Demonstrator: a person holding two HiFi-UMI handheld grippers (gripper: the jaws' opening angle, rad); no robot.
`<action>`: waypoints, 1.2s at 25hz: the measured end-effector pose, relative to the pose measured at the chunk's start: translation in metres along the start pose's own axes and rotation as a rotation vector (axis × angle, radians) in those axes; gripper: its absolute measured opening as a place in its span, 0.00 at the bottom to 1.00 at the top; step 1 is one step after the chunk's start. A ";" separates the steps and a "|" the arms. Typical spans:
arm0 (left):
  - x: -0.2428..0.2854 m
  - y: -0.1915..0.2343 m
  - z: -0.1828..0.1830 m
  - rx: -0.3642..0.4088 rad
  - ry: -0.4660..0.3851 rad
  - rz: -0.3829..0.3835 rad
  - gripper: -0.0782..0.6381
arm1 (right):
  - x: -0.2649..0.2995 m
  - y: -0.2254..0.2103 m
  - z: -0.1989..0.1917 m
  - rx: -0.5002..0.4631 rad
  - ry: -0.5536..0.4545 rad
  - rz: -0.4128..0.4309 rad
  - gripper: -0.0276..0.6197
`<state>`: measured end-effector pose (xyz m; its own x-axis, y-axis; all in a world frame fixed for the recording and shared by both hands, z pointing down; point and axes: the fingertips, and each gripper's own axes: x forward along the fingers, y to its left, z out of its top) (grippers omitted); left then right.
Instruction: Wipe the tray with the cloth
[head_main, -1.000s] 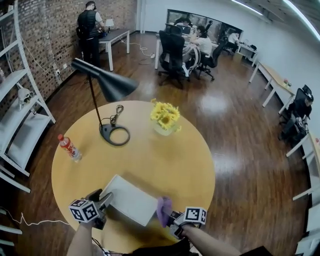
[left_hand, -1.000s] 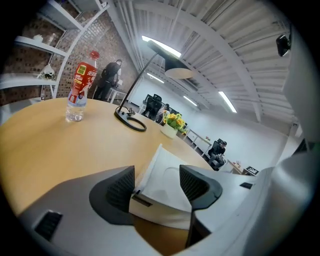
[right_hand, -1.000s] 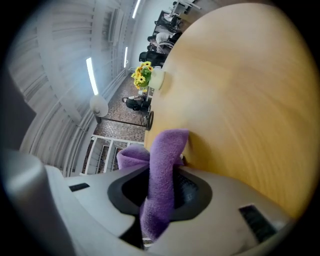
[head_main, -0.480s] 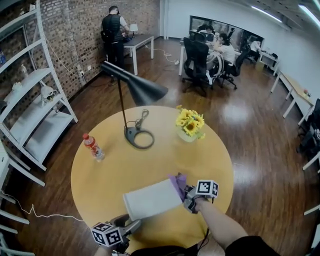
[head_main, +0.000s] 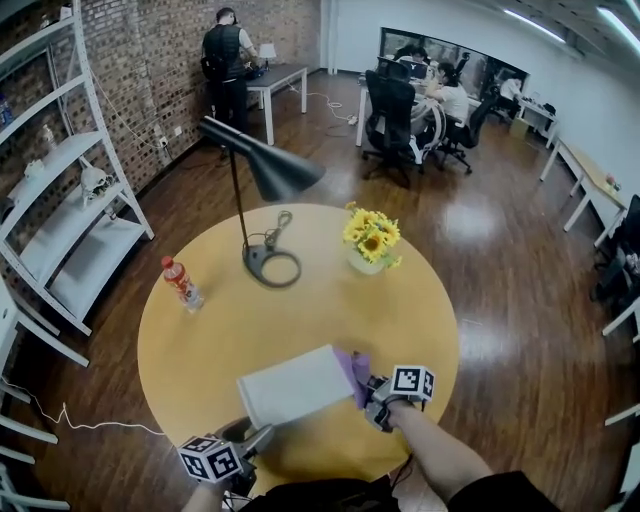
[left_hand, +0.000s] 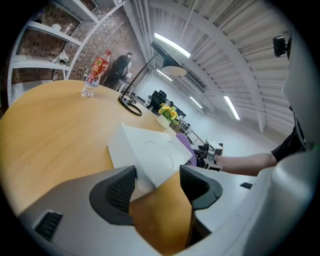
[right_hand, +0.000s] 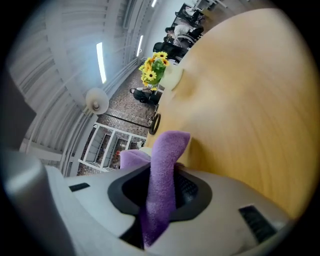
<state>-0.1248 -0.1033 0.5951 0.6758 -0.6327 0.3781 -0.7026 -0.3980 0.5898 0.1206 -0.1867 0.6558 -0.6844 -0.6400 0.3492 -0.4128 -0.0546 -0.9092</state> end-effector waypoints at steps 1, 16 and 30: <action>0.000 0.000 0.000 0.002 0.001 -0.002 0.48 | -0.005 -0.001 -0.004 0.020 -0.016 0.006 0.18; 0.023 0.063 0.103 0.002 -0.228 0.023 0.49 | -0.056 -0.010 -0.064 0.333 -0.273 0.040 0.18; 0.036 0.053 0.071 0.013 -0.076 -0.028 0.47 | -0.039 0.005 -0.069 0.273 -0.258 -0.020 0.19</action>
<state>-0.1536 -0.1937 0.5892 0.6772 -0.6691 0.3061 -0.6865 -0.4247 0.5902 0.1041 -0.1093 0.6533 -0.4899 -0.8066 0.3306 -0.2254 -0.2491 -0.9419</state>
